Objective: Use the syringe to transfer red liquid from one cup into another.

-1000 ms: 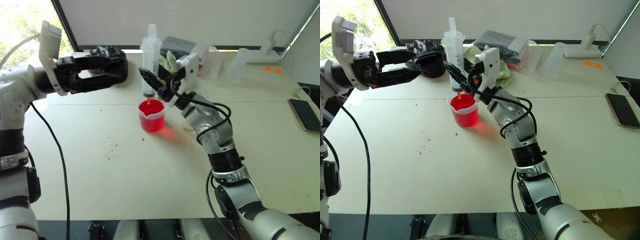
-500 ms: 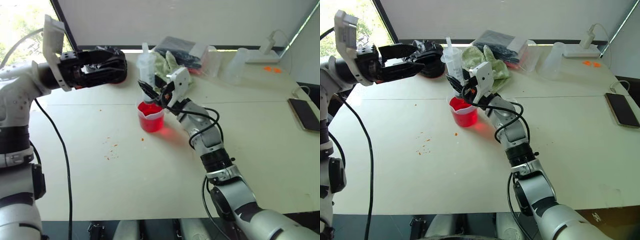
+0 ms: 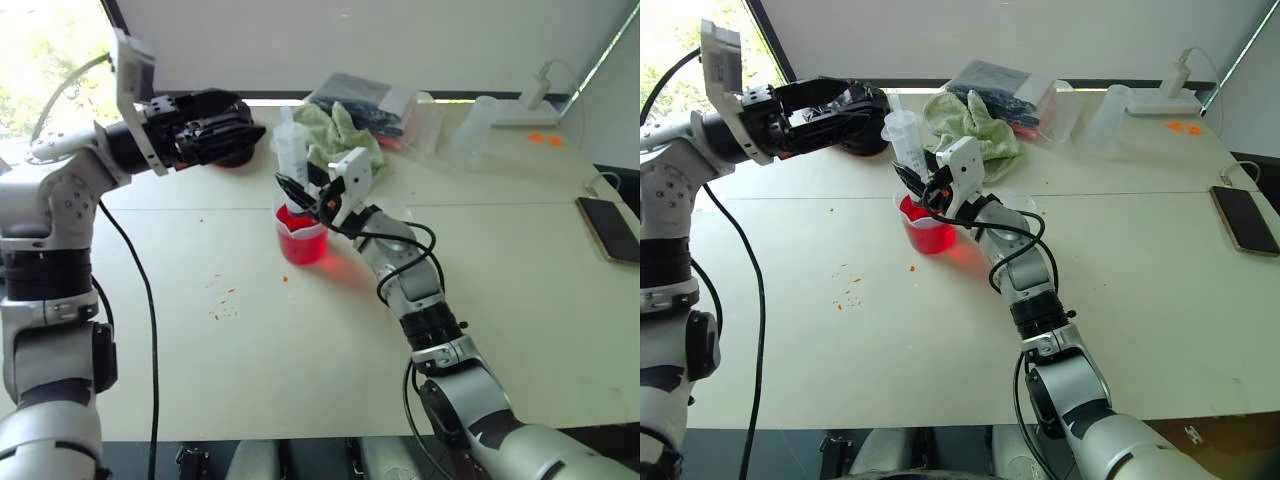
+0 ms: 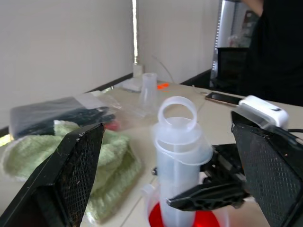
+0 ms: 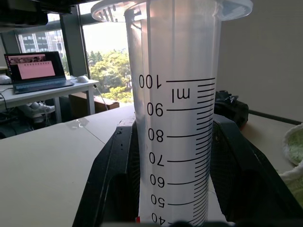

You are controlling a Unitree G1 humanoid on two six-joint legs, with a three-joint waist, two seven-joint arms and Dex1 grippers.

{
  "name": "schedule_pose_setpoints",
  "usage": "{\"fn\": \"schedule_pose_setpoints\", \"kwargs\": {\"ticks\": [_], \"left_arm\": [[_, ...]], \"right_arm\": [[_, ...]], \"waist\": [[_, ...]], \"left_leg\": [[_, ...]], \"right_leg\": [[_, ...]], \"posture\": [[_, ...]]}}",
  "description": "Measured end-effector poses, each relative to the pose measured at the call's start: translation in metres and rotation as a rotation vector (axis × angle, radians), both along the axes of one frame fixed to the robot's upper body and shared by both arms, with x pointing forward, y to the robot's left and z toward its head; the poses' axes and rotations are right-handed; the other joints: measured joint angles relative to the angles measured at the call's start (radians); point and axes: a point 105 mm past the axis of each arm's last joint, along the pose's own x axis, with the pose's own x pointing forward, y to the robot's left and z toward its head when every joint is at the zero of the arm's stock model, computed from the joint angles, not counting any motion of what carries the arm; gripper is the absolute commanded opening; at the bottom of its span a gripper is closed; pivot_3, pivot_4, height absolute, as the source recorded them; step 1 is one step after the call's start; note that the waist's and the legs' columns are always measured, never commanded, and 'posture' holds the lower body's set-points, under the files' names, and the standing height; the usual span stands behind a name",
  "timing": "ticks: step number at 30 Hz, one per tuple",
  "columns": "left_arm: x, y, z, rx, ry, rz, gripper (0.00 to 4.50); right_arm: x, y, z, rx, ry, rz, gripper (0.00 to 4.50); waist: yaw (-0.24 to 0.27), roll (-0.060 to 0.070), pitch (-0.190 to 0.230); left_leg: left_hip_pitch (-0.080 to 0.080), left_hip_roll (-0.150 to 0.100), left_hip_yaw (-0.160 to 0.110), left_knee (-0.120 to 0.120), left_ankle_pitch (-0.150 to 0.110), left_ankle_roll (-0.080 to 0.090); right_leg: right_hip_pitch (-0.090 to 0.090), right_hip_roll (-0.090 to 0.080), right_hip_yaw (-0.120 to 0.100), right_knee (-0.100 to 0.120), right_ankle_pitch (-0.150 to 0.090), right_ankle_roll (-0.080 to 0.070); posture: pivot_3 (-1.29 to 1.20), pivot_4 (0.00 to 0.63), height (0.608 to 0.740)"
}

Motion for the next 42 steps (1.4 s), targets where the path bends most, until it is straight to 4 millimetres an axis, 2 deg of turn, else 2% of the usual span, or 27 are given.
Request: {"fn": "schedule_pose_setpoints", "kwargs": {"ticks": [6, 17, 26, 34, 42], "left_arm": [[0.010, -0.001, -0.010, -0.023, 0.048, -0.007, 4.50], [0.018, -0.011, -0.002, -0.039, -0.010, -0.015, 4.50], [0.028, -0.012, -0.009, -0.047, 0.020, -0.034, 4.50], [0.028, -0.024, -0.007, -0.039, 0.037, -0.107, 4.50], [0.029, -0.024, -0.009, -0.023, 0.050, -0.121, 4.50]], "right_arm": [[-0.002, 0.000, 0.002, -0.001, -0.007, 0.006, 1.40], [-0.006, 0.001, 0.005, -0.003, -0.016, 0.018, 1.40], [-0.009, 0.003, 0.003, -0.015, -0.008, 0.034, 1.40], [-0.009, 0.004, 0.001, -0.035, -0.013, 0.031, 1.40], [-0.009, 0.004, -0.001, -0.046, -0.011, 0.033, 1.40]], "waist": [[0.000, 0.000, 0.000], [0.000, 0.000, 0.000], [0.001, 0.000, 0.000], [-0.001, 0.000, 0.000], [0.000, 0.000, 0.000]], "left_leg": [[0.000, 0.000, 0.000, 0.000, 0.000, 0.000], [0.000, 0.000, 0.000, 0.000, 0.000, 0.000], [0.000, 0.000, 0.000, 0.000, 0.000, 0.000], [0.000, 0.000, 0.000, 0.000, 0.000, 0.000], [0.000, 0.000, 0.000, 0.000, 0.000, 0.000]], "right_leg": [[0.000, 0.000, 0.000, 0.000, 0.000, 0.000], [0.000, 0.000, 0.000, 0.000, 0.000, 0.000], [0.000, 0.000, 0.000, 0.000, 0.000, 0.000], [0.000, 0.000, -0.001, 0.000, 0.000, 0.000], [0.000, 0.000, -0.001, 0.000, 0.000, 0.000]], "posture": [[0.00, 0.150, 0.711], [0.00, 0.150, 0.711], [0.00, 0.150, 0.711], [0.00, 0.150, 0.711], [0.00, 0.150, 0.711]]}}
